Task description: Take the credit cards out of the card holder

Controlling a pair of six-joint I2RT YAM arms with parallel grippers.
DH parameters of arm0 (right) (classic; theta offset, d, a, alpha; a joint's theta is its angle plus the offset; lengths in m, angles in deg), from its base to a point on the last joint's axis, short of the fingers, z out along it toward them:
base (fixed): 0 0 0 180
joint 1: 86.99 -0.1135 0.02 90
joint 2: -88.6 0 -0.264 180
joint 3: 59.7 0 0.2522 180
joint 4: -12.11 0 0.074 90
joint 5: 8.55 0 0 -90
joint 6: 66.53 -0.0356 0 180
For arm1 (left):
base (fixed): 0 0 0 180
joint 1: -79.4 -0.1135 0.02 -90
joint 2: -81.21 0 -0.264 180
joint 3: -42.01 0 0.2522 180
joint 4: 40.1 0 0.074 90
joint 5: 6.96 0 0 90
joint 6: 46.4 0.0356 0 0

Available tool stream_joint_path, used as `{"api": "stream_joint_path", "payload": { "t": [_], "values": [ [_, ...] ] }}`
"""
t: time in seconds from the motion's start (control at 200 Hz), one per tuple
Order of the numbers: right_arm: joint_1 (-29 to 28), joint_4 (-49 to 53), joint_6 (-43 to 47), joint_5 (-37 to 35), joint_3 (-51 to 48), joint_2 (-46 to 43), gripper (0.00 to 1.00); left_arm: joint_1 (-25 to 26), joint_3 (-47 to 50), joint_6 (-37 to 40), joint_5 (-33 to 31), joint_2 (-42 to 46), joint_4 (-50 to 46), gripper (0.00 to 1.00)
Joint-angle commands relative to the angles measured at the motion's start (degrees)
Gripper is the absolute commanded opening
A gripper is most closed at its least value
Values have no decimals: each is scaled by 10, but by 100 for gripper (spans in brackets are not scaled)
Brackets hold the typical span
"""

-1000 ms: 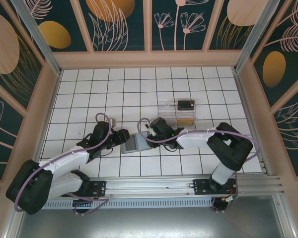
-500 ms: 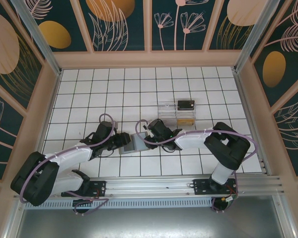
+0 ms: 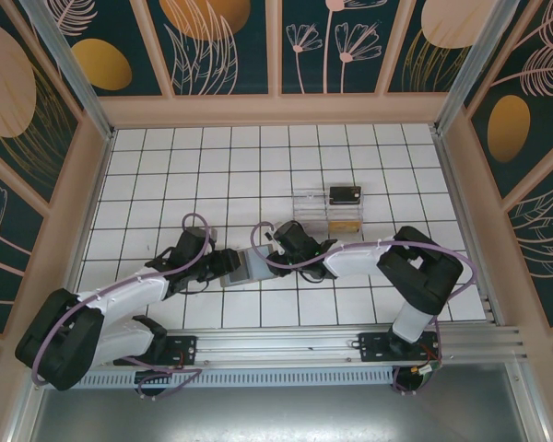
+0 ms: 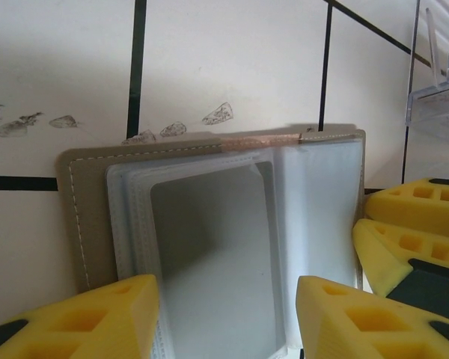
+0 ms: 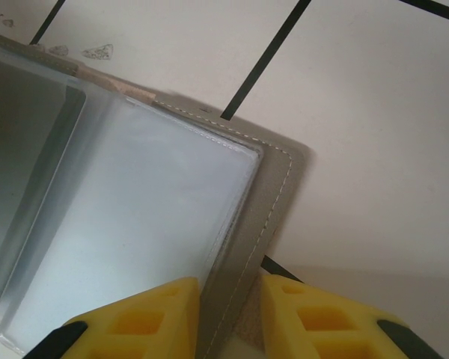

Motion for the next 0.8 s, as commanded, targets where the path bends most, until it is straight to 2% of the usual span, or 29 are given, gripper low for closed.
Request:
{"api": "stream_joint_path", "payload": {
  "t": [0.0,0.33,0.556,0.796],
  "values": [
    [-5,20,-10,-3,3,23,30,2,6,9,14,-10,1,53],
    [-5,19,-11,-3,4,25,30,1,1,10,41,-33,40,53],
    [-5,18,-12,-4,2,26,30,2,-1,2,68,-46,74,58],
    [-5,17,-15,-4,2,32,30,1,-4,-3,82,-18,87,62]
  ]
}}
